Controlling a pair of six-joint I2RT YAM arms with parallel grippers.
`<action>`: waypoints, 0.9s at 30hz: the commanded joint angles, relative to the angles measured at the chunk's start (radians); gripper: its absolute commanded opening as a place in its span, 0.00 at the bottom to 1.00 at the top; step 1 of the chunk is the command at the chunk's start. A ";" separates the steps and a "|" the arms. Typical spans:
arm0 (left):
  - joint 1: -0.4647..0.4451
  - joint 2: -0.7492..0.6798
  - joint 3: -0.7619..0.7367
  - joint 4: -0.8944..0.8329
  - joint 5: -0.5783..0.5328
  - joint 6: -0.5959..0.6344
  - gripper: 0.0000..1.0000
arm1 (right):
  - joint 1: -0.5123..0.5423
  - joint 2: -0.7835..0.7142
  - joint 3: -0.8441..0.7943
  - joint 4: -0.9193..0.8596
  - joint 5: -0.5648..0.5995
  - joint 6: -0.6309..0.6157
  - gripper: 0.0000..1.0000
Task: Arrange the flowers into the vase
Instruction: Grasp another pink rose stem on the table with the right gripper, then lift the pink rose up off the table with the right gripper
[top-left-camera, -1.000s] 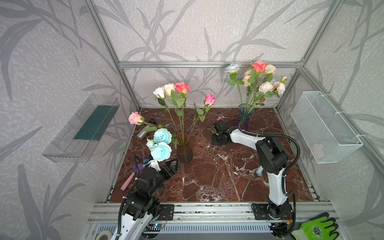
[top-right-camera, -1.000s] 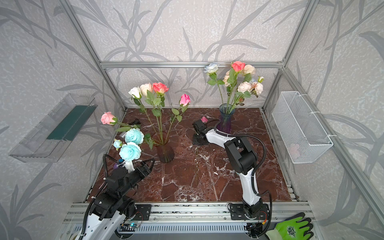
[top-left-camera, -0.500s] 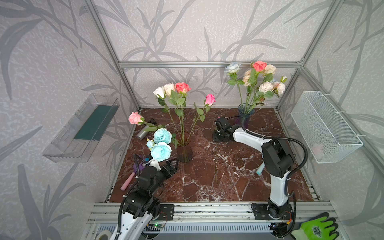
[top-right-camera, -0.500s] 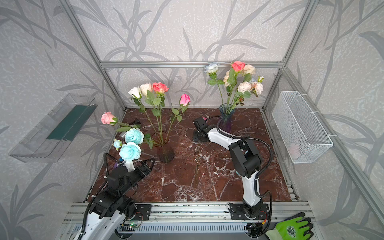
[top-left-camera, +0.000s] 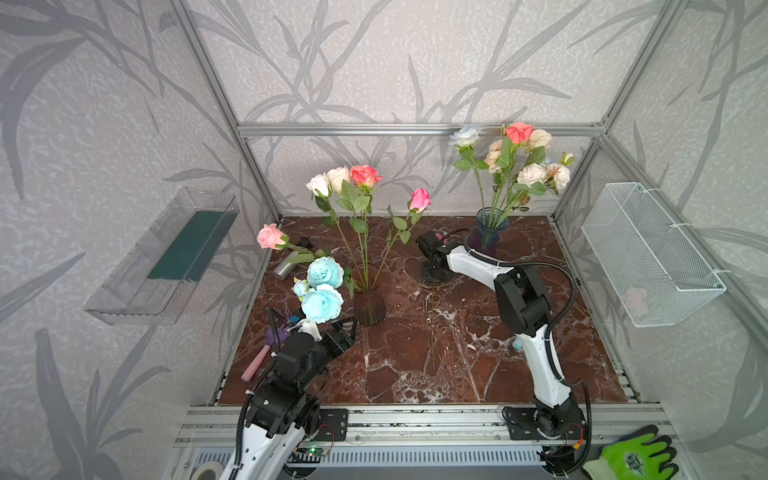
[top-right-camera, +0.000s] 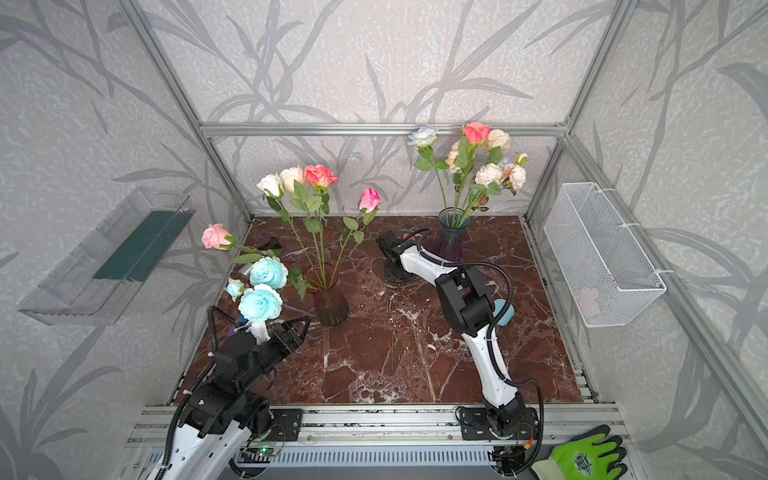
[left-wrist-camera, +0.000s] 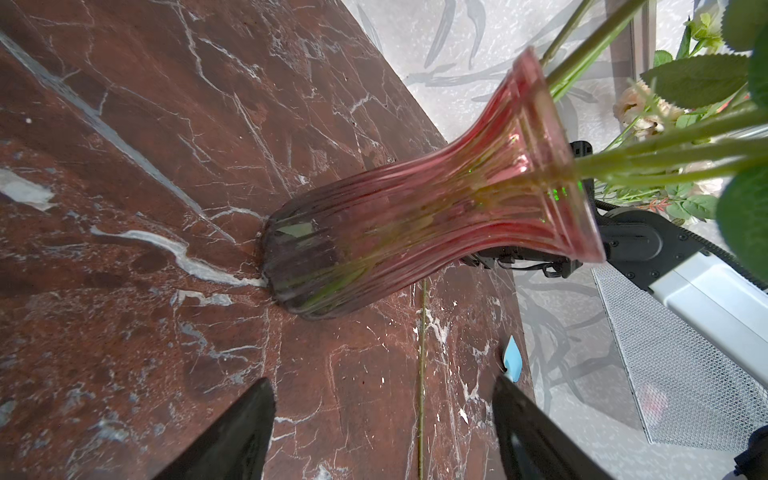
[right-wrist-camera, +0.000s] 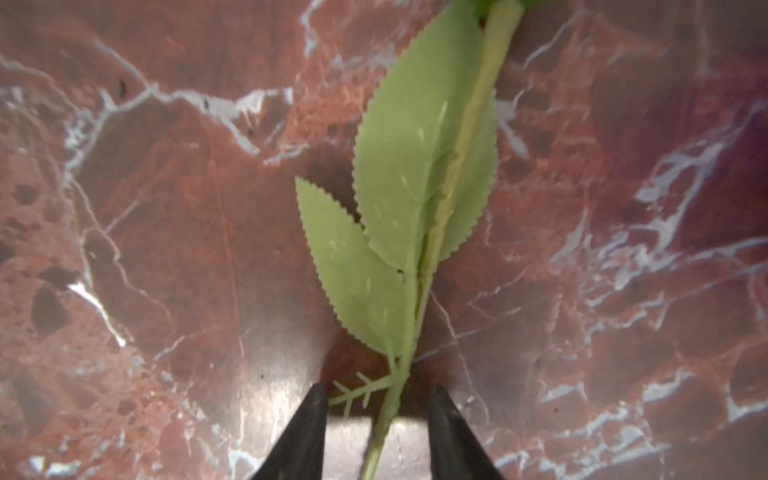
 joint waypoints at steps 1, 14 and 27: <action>0.002 -0.013 0.013 -0.004 -0.015 0.008 0.83 | -0.008 0.013 0.017 -0.058 0.026 0.016 0.33; 0.002 0.011 0.030 -0.006 -0.022 0.032 0.83 | -0.084 -0.031 -0.096 0.067 -0.193 0.029 0.02; 0.002 0.035 0.058 -0.013 -0.035 0.050 0.83 | -0.088 -0.343 -0.399 0.431 -0.282 0.001 0.00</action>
